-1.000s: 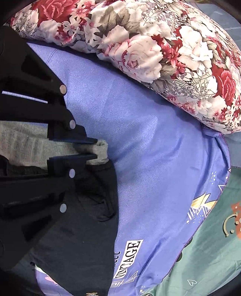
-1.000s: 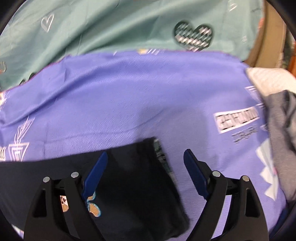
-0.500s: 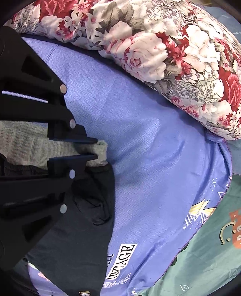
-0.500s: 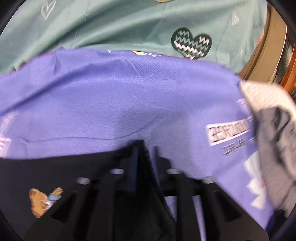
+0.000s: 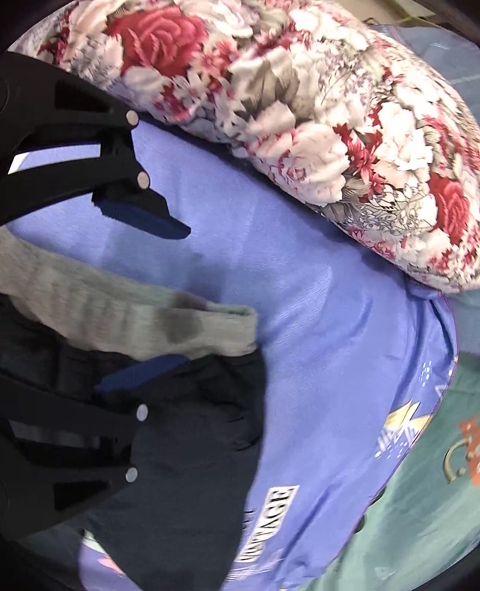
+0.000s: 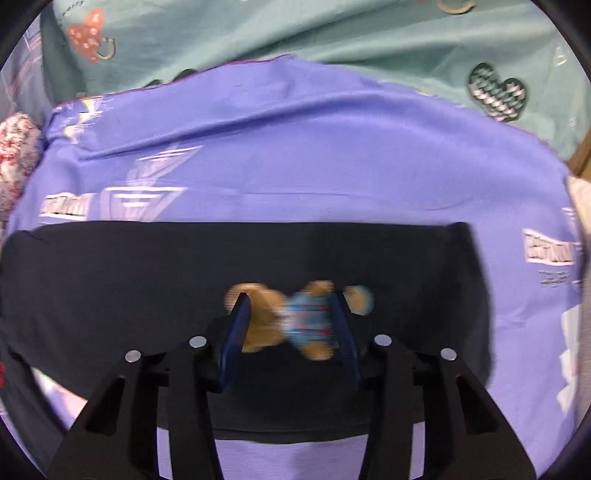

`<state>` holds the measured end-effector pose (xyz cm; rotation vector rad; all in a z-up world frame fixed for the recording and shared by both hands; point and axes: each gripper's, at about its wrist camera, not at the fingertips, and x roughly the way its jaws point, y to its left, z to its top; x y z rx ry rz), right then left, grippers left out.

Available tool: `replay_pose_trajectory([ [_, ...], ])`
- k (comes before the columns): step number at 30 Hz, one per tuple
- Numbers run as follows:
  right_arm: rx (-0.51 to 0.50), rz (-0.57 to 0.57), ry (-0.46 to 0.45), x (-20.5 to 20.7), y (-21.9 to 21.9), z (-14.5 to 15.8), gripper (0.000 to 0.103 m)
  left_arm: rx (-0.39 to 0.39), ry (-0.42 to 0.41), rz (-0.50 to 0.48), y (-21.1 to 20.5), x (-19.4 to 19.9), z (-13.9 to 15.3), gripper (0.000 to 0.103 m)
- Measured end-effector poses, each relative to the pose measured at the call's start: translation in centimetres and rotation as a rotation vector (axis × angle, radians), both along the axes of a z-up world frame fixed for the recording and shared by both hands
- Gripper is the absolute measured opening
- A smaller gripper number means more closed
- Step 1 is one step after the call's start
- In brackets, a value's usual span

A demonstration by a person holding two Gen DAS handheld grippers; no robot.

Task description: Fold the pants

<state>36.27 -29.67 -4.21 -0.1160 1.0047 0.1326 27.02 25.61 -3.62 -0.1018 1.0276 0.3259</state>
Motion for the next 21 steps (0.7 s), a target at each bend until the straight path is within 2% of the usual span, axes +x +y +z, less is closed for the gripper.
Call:
replay_pose_trajectory([
  [1,-0.012,-0.085,-0.009,0.4,-1.8,0.1,0.052,0.015,0.002,-0.014,-0.3,-0.5,0.1,0.069],
  [3,0.019,-0.254,-0.003,1.1,-5.6,0.0,0.053,0.032,0.003,-0.031,-0.9,-2.2,0.2,0.071],
  [4,0.021,-0.334,0.006,1.2,-7.3,-0.1,0.044,0.024,0.002,-0.030,-1.0,-2.9,0.3,0.072],
  [5,0.077,-0.364,0.003,0.8,-8.6,0.2,0.039,0.004,-0.002,-0.027,-1.0,-3.7,0.5,0.072],
  [6,0.080,-0.368,-0.007,0.4,-8.6,0.6,0.039,-0.009,-0.006,-0.025,-1.1,-4.2,0.6,0.072],
  [7,0.053,-0.352,-0.033,-0.3,-8.0,1.3,0.040,-0.021,-0.013,-0.028,-1.4,-4.8,0.9,0.073],
  [9,0.008,-0.242,-0.084,-1.5,-5.4,2.3,0.047,-0.020,-0.031,-0.046,-2.3,-5.8,1.4,0.076],
  [11,0.052,-0.118,-0.059,-2.4,-2.8,2.5,0.049,-0.014,-0.047,-0.076,-3.6,-6.2,1.8,0.082],
  [13,0.106,-0.022,-0.004,-2.8,-0.1,2.3,0.051,-0.014,-0.051,-0.104,-5.1,-5.9,2.0,0.083],
  [17,0.148,0.139,0.027,-2.3,6.9,1.9,0.052,0.016,-0.067,-0.155,-7.9,-2.6,1.9,0.083],
  [20,0.245,0.245,0.085,-1.5,12.3,1.6,0.052,-0.020,-0.034,-0.168,-9.1,1.0,0.9,0.083],
  [21,0.276,0.273,0.108,-1.5,14.0,1.4,0.052,-0.057,-0.018,-0.178,-9.6,2.0,0.4,0.083],
])
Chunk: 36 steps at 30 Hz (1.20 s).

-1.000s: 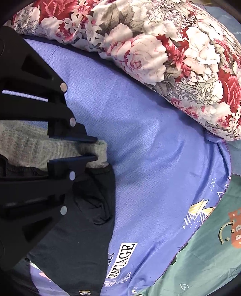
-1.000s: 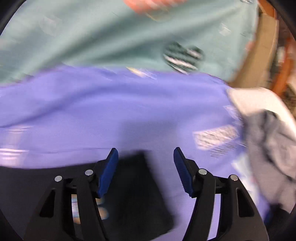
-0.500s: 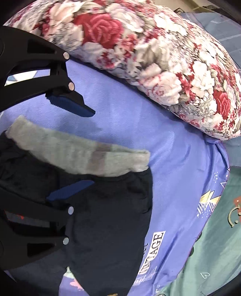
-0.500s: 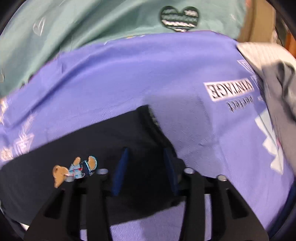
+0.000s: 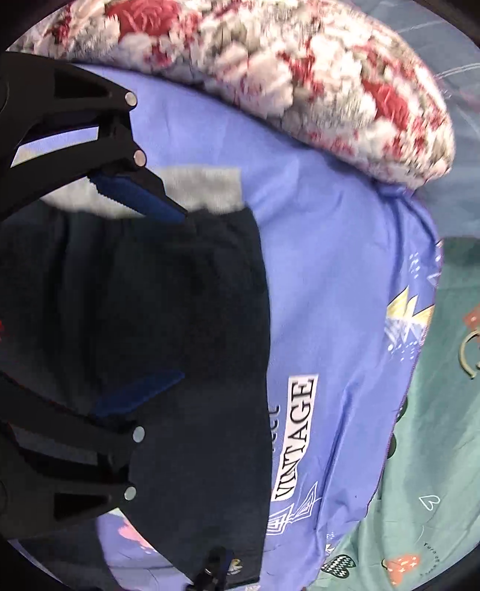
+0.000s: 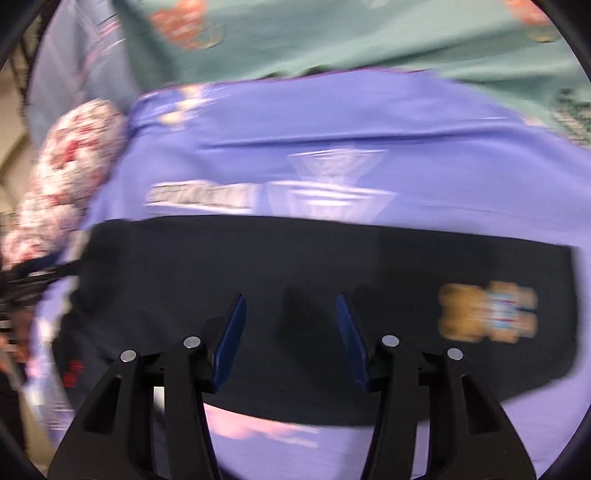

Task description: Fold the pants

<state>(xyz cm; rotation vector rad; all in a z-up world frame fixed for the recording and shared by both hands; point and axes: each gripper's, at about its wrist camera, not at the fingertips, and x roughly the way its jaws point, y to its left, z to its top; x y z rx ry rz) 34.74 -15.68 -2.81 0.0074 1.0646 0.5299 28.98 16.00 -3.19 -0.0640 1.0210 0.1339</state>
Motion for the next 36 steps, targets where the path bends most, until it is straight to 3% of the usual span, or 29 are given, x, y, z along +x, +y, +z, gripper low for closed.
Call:
replay_pose_trajectory([
  [3,0.025,0.104,0.031,0.1,5.0,-0.9,0.048,-0.021,0.024,-0.029,-1.5,1.9,-1.3,0.083],
  [4,-0.004,0.155,0.046,0.3,6.9,-1.7,0.035,-0.004,0.030,-0.026,-1.6,2.5,-1.9,0.083],
  [5,-0.031,0.182,0.048,0.0,8.2,-1.9,0.017,0.011,0.039,-0.016,-1.7,2.9,-2.4,0.083],
  [7,-0.073,0.212,0.033,0.8,9.5,-2.6,0.002,0.005,0.063,0.008,-1.5,3.5,-3.5,0.083],
  [8,-0.076,0.194,0.015,1.5,9.4,-2.6,0.000,0.004,0.069,0.013,-1.4,3.6,-3.8,0.083],
  [11,-0.008,0.031,0.022,4.9,6.4,-2.5,0.000,0.018,0.070,0.008,-1.3,3.9,-4.3,0.083],
  [13,-0.123,-0.089,-0.116,4.6,5.3,-0.8,0.006,0.028,0.069,0.024,-1.5,3.7,-4.0,0.081],
  [14,-0.109,-0.078,-0.159,3.8,4.8,0.1,0.006,0.030,0.061,0.029,-1.8,3.4,-3.5,0.081],
  [15,-0.039,-0.015,-0.124,3.3,4.4,0.3,0.006,0.017,0.037,0.008,-2.3,3.1,-2.8,0.081],
  [16,0.009,0.055,-0.055,2.9,4.2,0.0,0.014,0.016,0.019,-0.020,-3.2,2.8,-2.1,0.081],
  [17,-0.007,0.099,0.011,2.5,3.5,-0.8,0.018,0.024,0.007,-0.038,-3.8,2.7,-1.8,0.083],
  [19,-0.079,0.080,0.020,2.0,1.7,-1.6,0.020,0.039,-0.007,-0.065,-5.0,2.9,-1.5,0.087],
  [21,-0.043,0.043,0.046,2.8,-1.6,-2.0,0.015,0.039,0.016,-0.059,-5.2,3.6,-2.2,0.087],
  [25,-0.048,-0.267,-0.002,5.5,-10.3,-1.3,0.015,0.008,0.080,0.015,-4.4,4.5,-4.6,0.087],
  [28,-0.080,-0.470,-0.051,5.3,-13.8,-0.7,0.018,-0.015,0.053,0.029,-4.0,4.2,-5.0,0.089],
  [30,-0.041,-0.429,-0.071,4.8,-14.3,-0.2,0.020,-0.016,0.047,0.030,-3.9,4.2,-5.1,0.089],
  [32,0.013,-0.305,0.000,4.3,-13.9,-0.8,0.028,-0.012,0.041,0.032,-4.0,4.1,-5.2,0.089],
  [34,-0.063,-0.263,-0.010,4.0,-13.2,-1.1,0.028,-0.006,0.040,0.036,-4.1,3.9,-5.3,0.090],
  [36,-0.112,-0.295,-0.039,3.9,-14.0,-1.3,0.029,-0.009,0.040,0.040,-4.2,3.8,-5.2,0.090],
])
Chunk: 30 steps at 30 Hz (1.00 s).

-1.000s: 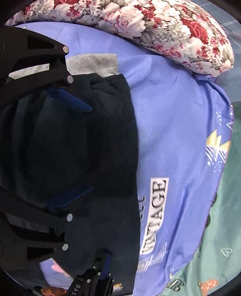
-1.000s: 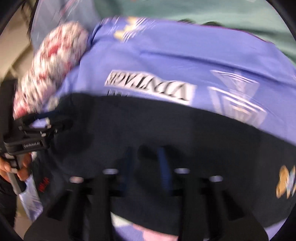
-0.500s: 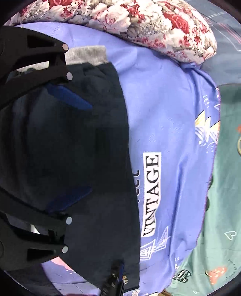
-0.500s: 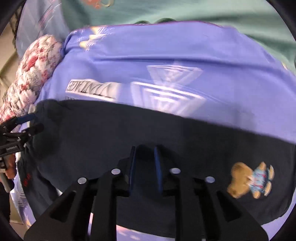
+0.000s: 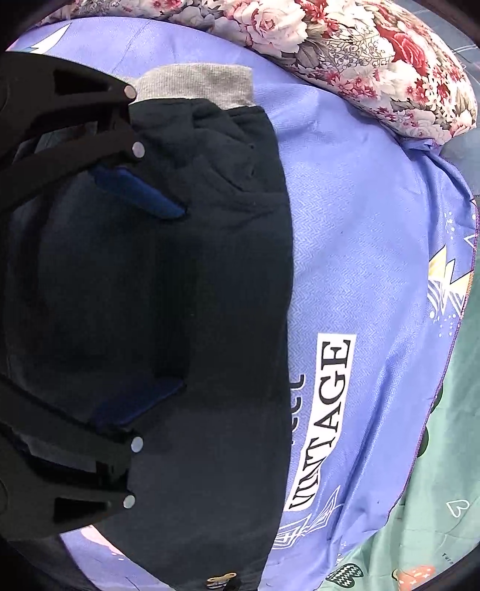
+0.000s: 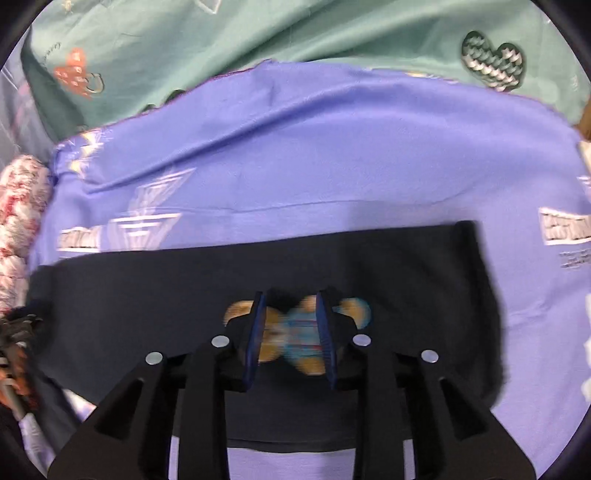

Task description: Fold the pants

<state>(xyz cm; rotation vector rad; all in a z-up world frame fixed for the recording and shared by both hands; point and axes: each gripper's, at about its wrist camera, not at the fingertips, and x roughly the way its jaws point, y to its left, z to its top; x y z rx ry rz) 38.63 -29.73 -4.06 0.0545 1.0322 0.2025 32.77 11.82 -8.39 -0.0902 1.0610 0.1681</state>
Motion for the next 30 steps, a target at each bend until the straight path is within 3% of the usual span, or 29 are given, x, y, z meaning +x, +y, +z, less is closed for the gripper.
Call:
replay_pose_trajectory([
  [4,-0.069,-0.321,-0.030,-0.2,-4.2,0.5,0.032,-0.003,-0.007,0.004,-0.2,-0.1,0.0,0.090],
  [7,0.042,-0.124,-0.054,-1.5,-2.0,1.3,0.037,-0.003,-0.009,0.001,-0.3,-0.1,0.0,0.090],
  [10,0.026,0.010,0.005,-2.5,-0.7,0.5,0.042,-0.004,-0.004,-0.003,-0.1,-0.1,0.0,0.090],
  [13,0.058,-0.016,-0.001,-2.3,-2.5,-0.1,0.042,-0.006,-0.001,-0.004,0.0,0.0,0.0,0.090],
  [15,-0.073,-0.182,-0.021,-1.7,-4.6,0.0,0.043,-0.006,0.001,-0.004,0.0,0.1,0.1,0.090],
  [16,-0.078,-0.215,-0.027,-2.0,-4.7,0.1,0.043,-0.007,0.001,-0.003,0.0,0.1,0.1,0.090],
  [18,0.006,-0.177,-0.032,-2.7,-5.1,0.7,0.044,-0.007,0.003,-0.004,0.0,0.1,0.1,0.090],
  [21,0.104,0.047,-0.005,-4.0,-2.4,1.1,0.052,-0.010,0.012,-0.013,0.1,0.0,0.3,0.090],
  [23,0.091,0.108,0.024,-4.7,-1.4,0.7,0.054,-0.013,0.018,-0.020,0.5,-0.3,0.5,0.090],
  [25,0.027,0.092,0.049,-4.6,-1.9,-0.2,0.054,0.003,0.018,-0.023,1.0,-1.1,0.7,0.090],
  [27,0.099,0.044,0.045,-4.4,-3.9,-0.2,0.053,0.023,0.020,-0.018,2.2,-2.2,0.9,0.090],
  [28,0.088,0.002,0.045,-4.2,-4.4,0.0,0.054,0.032,0.023,-0.015,2.7,-2.8,0.9,0.090],
  [30,-0.083,-0.072,-0.016,-3.9,-3.7,0.7,0.056,0.037,0.034,-0.018,3.9,-3.8,0.7,0.090],
])
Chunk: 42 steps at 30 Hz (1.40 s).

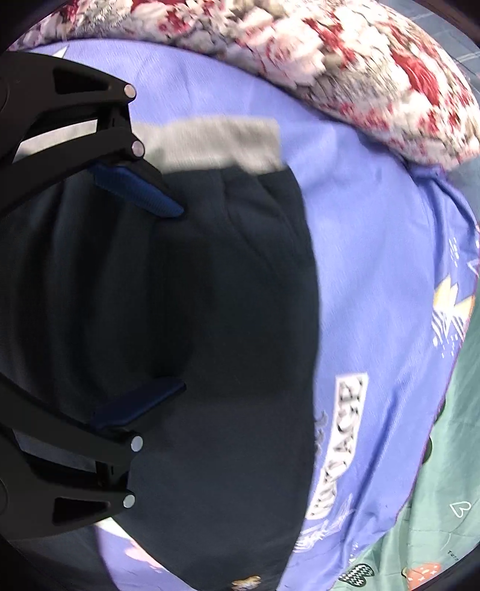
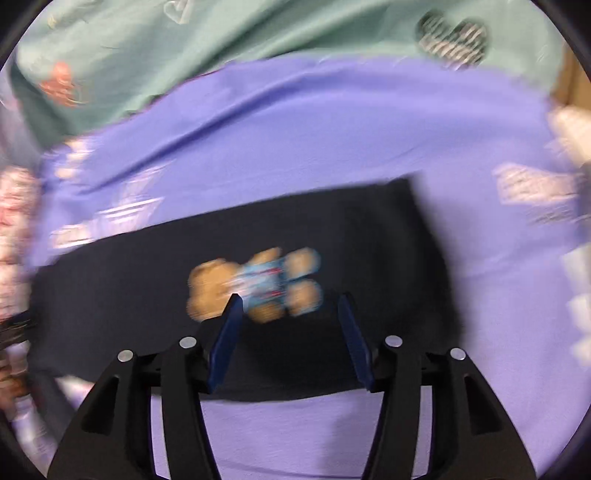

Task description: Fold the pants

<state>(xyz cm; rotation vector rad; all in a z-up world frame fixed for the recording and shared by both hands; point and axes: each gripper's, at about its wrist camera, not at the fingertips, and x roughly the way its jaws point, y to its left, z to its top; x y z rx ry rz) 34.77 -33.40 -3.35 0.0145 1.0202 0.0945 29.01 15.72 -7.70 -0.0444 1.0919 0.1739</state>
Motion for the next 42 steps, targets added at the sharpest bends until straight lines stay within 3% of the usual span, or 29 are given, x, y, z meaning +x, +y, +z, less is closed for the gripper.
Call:
replay_pose_trajectory([
  [2,-0.001,0.054,-0.018,-0.4,1.2,0.5,0.056,-0.038,0.005,-0.024,0.9,-0.8,-0.1,0.089],
  [5,0.115,0.183,0.020,-1.2,3.3,0.5,0.057,-0.021,0.005,-0.033,1.0,-2.0,0.3,0.089],
  [9,0.096,0.293,0.042,-1.9,7.4,-0.2,0.057,-0.047,-0.001,-0.024,1.4,-3.2,0.4,0.089],
  [14,0.140,0.377,0.057,-1.4,14.9,-0.9,0.057,-0.058,-0.033,-0.010,1.5,-4.6,0.1,0.089],
  [19,0.288,0.540,0.080,-1.3,23.9,-0.7,0.057,-0.066,-0.063,-0.011,1.4,-6.0,0.3,0.089],
  [21,0.298,0.594,0.082,-1.2,27.5,-0.9,0.053,-0.073,-0.070,-0.014,1.5,-6.5,0.3,0.089],
  [23,0.287,0.641,0.102,-0.8,30.8,-1.6,0.041,-0.078,-0.075,-0.024,1.6,-6.9,0.2,0.090],
  [26,0.216,0.658,0.122,-0.1,34.5,-3.0,0.037,-0.075,-0.073,-0.037,1.9,-6.9,0.0,0.090],
  [28,0.172,0.634,0.063,0.9,35.5,-3.0,0.024,-0.043,-0.062,-0.022,2.1,-6.8,-0.4,0.091],
  [30,0.164,0.556,0.038,2.4,35.0,-2.8,0.008,-0.061,-0.048,-0.024,2.5,-6.4,-0.6,0.091],
  [31,0.176,0.515,0.041,3.2,34.6,-2.7,0.007,-0.061,-0.046,-0.022,2.4,-6.3,-0.3,0.090],
  [33,0.217,0.481,0.032,3.6,33.8,-1.7,0.019,-0.050,-0.065,-0.048,2.0,-6.5,0.9,0.090],
  [35,0.175,0.510,-0.007,2.8,32.5,-0.2,0.053,-0.021,-0.107,-0.098,1.8,-6.9,2.3,0.090],
  [38,0.070,0.520,-0.053,1.9,28.1,1.1,0.057,0.035,-0.129,-0.123,3.1,-6.5,3.6,0.093],
  [42,0.012,0.453,-0.007,2.4,19.9,1.1,0.057,0.053,-0.110,-0.079,6.4,-4.1,3.4,0.093],
])
